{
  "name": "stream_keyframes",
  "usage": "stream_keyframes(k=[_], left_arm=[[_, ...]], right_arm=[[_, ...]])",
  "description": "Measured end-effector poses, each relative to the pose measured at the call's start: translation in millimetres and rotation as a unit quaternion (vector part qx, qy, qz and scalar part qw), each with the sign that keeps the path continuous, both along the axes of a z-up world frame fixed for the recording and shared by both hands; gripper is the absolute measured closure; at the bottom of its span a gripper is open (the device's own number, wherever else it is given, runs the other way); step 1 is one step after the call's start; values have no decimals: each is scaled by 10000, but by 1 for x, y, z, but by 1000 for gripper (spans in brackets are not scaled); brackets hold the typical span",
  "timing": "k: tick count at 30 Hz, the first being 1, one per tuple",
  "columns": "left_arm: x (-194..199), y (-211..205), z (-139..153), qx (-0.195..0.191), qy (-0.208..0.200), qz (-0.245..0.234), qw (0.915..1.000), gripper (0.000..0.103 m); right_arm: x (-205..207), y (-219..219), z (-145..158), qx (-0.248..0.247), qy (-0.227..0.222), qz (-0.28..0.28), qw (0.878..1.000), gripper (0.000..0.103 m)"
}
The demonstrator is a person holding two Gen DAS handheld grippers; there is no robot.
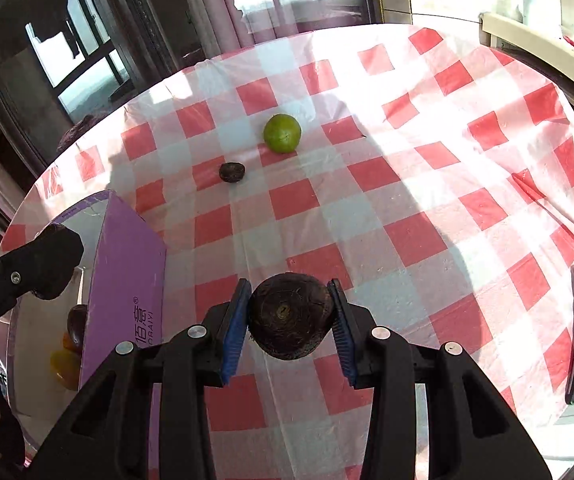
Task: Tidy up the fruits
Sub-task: 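Carry both dates over the white box with both tools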
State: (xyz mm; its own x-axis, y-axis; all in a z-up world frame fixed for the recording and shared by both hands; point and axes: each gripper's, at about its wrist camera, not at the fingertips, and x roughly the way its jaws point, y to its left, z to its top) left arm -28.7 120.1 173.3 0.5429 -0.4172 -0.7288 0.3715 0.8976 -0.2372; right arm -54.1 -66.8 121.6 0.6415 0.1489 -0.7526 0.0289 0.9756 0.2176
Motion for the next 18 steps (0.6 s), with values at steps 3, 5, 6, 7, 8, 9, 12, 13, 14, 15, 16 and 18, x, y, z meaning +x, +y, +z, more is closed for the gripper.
stream_keyframes(k=[3, 5, 6, 7, 8, 9, 12, 13, 14, 15, 16, 18], left_arm=[[4, 45, 2, 28, -5, 397, 9992, 65], [11, 76, -3, 78, 135, 681, 9976, 65], [15, 90, -8, 134, 236, 808, 9964, 65], [19, 104, -14, 214, 345, 925, 9949, 65], [22, 116, -18, 303, 422, 1027, 9934, 65], [27, 127, -24, 423, 511, 1090, 9918, 65], [39, 149, -41, 860, 700, 1128, 9874, 65], [43, 154, -47, 999, 781, 1103, 9858, 65], [47, 158, -54, 1111, 891, 1073, 9840, 65], [50, 162, -59, 1187, 964, 1088, 9822, 65], [53, 164, -64, 1265, 1028, 1092, 9806, 64], [58, 167, -74, 1412, 1156, 1067, 9774, 64]], right_arm=[[-8, 34, 24, 26, -260, 416, 9988, 64], [-12, 58, 36, 53, -369, 759, 9964, 64], [-15, 72, 41, 71, -398, 970, 9945, 64], [-17, 85, 44, 70, -405, 1188, 9921, 64], [-21, 101, 46, 46, -394, 1449, 9887, 64], [-24, 117, 46, 18, -348, 1725, 9844, 64], [-31, 167, 35, -176, 39, 2637, 9644, 64], [-33, 184, 29, -339, 186, 2930, 9553, 64], [-36, 202, 20, -561, 339, 3233, 9440, 64], [-39, 219, 11, -786, 512, 3523, 9312, 64], [-42, 234, 1, -1007, 676, 3780, 9178, 64], [-46, 260, -16, -1405, 949, 4163, 8933, 64]])
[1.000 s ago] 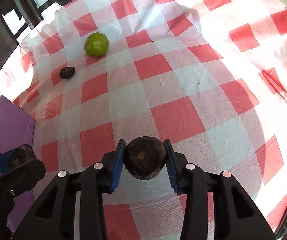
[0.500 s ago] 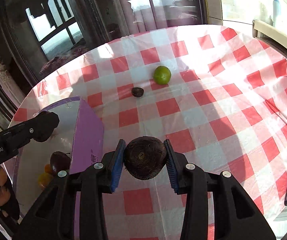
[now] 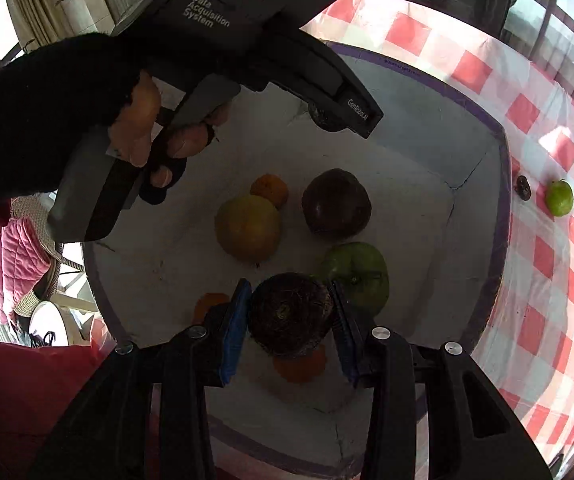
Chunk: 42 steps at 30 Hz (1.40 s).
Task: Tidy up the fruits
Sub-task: 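Carry both dates over the white box with both tools, then open both tools to drop the dates into the box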
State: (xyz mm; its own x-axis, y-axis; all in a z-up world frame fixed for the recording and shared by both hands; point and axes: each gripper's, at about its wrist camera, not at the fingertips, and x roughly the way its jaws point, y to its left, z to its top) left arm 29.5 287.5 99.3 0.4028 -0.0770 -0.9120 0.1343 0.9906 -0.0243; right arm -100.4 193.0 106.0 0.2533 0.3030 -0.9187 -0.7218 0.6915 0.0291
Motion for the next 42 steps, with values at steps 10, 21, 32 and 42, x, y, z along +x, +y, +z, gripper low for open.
stream_keyframes(k=[10, 21, 32, 42], left_arm=[[20, 13, -33, 451, 554, -57, 9974, 64], [13, 19, -43, 534, 729, -216, 9957, 64], [4, 13, -39, 361, 705, -352, 9962, 42], [3, 5, -27, 273, 512, -383, 9976, 30]], right_arm=[[-5, 71, -50, -1483, 493, 1009, 9825, 64], [-2, 91, -66, -1924, 436, 1100, 9742, 64], [-6, 74, -45, -1458, 197, 508, 9878, 36], [-1, 17, 0, -57, -172, -187, 9997, 23]])
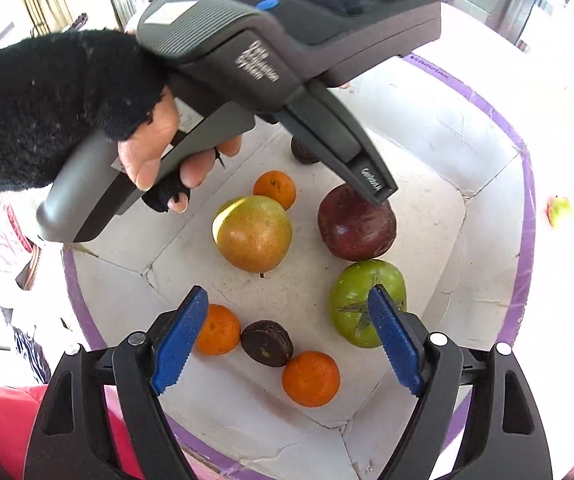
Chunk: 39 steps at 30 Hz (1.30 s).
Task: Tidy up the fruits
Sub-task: 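Open both tools to drop the dates into the box, then move both open tools back toward the lime and last date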
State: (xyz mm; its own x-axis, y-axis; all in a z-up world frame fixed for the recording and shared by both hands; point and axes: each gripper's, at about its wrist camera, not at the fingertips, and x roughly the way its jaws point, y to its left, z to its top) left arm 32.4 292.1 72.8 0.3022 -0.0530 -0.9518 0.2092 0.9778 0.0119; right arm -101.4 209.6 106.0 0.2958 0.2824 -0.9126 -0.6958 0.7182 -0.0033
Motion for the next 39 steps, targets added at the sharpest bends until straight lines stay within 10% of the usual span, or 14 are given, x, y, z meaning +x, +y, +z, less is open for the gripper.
stream_keyframes(k=[12, 22, 39], left_arm=[[-11, -31, 54, -190, -1345, 726, 9881, 5], [4, -105, 128, -961, -2431, 1564, 9525, 2], [73, -260, 41, -324, -1232, 540, 9904, 2]], right_arm=[[81, -163, 67, 2422, -439, -1857, 9513, 19], [168, -281, -29, 1197, -287, -3188, 9398, 19], [336, -284, -97, 795, -889, -2206, 9681, 23]])
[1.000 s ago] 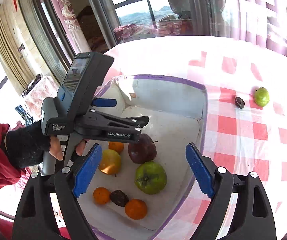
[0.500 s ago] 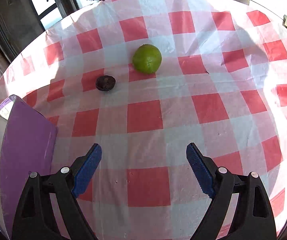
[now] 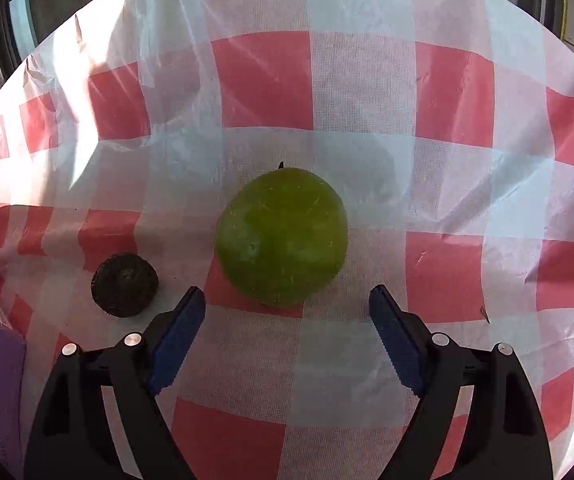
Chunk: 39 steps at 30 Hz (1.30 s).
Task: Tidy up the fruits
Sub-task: 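Move both open tools back toward the lime and last date, then grasp the green lime with the right tool while the left tool grasps the last date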
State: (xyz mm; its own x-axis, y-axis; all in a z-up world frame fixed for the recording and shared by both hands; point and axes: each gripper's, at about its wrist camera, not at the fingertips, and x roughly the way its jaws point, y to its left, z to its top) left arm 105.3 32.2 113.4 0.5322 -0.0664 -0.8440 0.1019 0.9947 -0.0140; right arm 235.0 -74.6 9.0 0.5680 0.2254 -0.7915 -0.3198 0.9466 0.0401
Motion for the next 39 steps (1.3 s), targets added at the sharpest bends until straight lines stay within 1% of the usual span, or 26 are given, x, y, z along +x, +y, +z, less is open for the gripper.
stream_keyframes(k=[5, 8, 9, 11, 12, 15, 18, 20, 21, 22, 24, 25, 26, 27, 29, 31, 34, 39], left_arm=[[7, -17, -36, 214, 483, -134, 9985, 2], [19, -20, -56, 165, 675, -52, 9976, 2], [24, -18, -62, 163, 711, 51, 9973, 2], [36, -11, -72, 126, 730, 275, 9969, 2], [42, -7, -76, 147, 694, 392, 9967, 2], [61, 4, -88, 307, 587, 618, 9959, 3], [80, 11, -99, 483, 442, 654, 9957, 4], [92, 15, -104, 493, 370, 677, 9958, 13], [98, 16, -107, 498, 350, 703, 9957, 16], [102, 17, -110, 493, 355, 716, 9956, 21], [107, 18, -111, 404, 268, 740, 9961, 26], [109, 17, -110, 382, 251, 737, 9962, 31], [109, 16, -110, 349, 239, 689, 9967, 41], [109, 14, -110, 344, 227, 615, 9973, 46], [106, 5, -109, 436, 207, 423, 9979, 65], [103, 0, -109, 491, 214, 320, 9981, 67], [99, 3, -110, 368, 261, 391, 9982, 67], [93, 5, -112, 363, 316, 347, 9982, 67]], right_arm=[[20, 0, 1, 103, -73, 128, 9998, 24], [26, 1, 3, 80, -157, 225, 9996, 25], [27, 0, 3, 83, -180, 240, 9995, 27], [27, -7, 5, 242, -229, 240, 9992, 33], [26, -13, 7, 444, -243, 254, 9984, 44], [22, -29, 9, 403, -311, 104, 9986, 44], [19, -58, 8, 521, -275, -301, 9978, 44], [15, -77, 8, 637, -249, -539, 9962, 44], [13, -85, 8, 691, -237, -598, 9955, 44], [11, -90, 8, 715, -244, -622, 9952, 44], [5, -97, 7, 747, -264, -594, 9951, 44], [4, -99, 7, 743, -261, -592, 9951, 44], [3, -100, 6, 747, -253, -590, 9951, 44], [3, -102, 6, 752, -244, -591, 9951, 44], [3, -105, 6, 763, -225, -596, 9950, 43], [6, -104, 4, 771, -167, -559, 9953, 44], [10, -96, 4, 709, -55, -459, 9964, 44], [8, -96, 5, 594, -55, -437, 9973, 44]])
